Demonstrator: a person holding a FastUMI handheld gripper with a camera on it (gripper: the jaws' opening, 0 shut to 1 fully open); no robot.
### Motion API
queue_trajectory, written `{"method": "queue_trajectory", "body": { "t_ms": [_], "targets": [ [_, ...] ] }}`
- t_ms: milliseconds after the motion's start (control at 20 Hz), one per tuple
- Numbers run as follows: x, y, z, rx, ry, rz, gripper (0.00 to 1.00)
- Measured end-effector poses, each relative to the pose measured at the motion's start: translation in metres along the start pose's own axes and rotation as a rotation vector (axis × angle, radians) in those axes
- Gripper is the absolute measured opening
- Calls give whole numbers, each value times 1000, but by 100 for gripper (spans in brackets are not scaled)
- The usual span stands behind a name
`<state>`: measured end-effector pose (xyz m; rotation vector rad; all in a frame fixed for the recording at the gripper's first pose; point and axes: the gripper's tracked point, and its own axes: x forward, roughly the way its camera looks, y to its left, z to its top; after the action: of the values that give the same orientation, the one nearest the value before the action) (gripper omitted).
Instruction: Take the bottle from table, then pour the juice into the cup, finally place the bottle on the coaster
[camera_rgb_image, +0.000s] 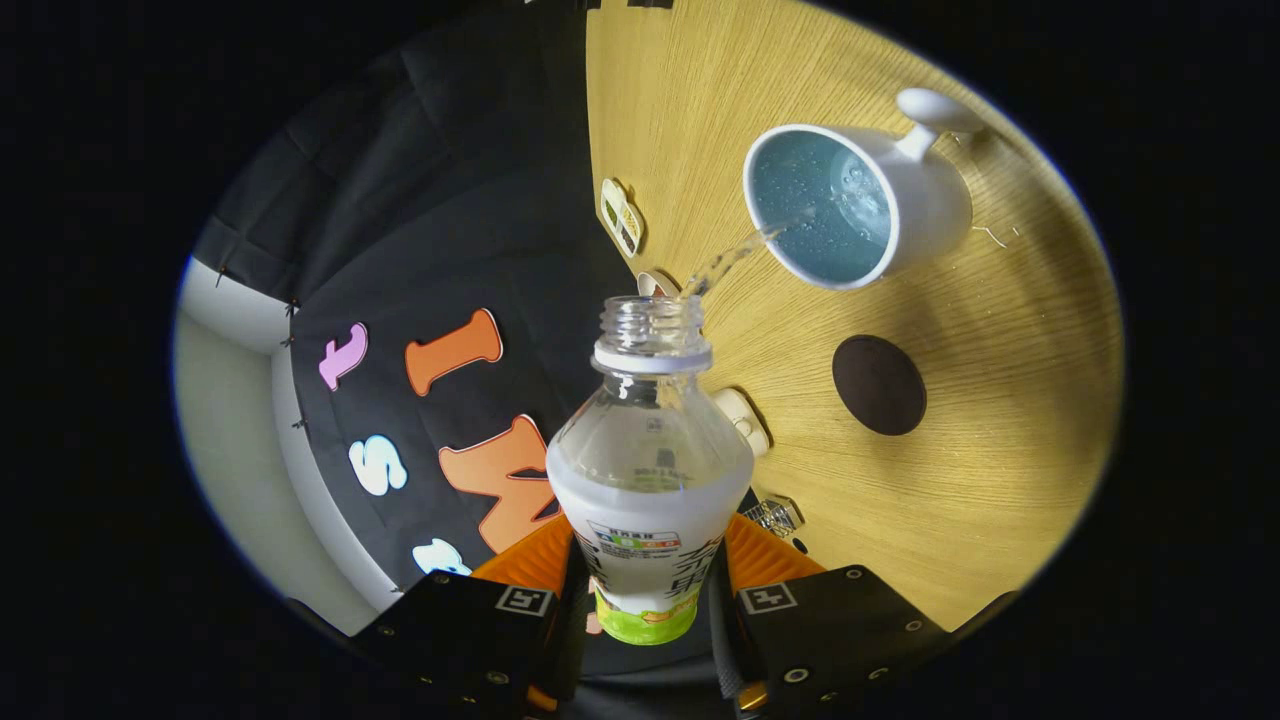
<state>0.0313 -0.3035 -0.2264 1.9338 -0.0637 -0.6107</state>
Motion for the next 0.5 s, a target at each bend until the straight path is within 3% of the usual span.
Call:
{"method": "queue_trajectory", "body": {
  "t_ms": [500],
  "targets": [
    [-1, 5, 9, 53, -9, -6, 53]
  ]
}}
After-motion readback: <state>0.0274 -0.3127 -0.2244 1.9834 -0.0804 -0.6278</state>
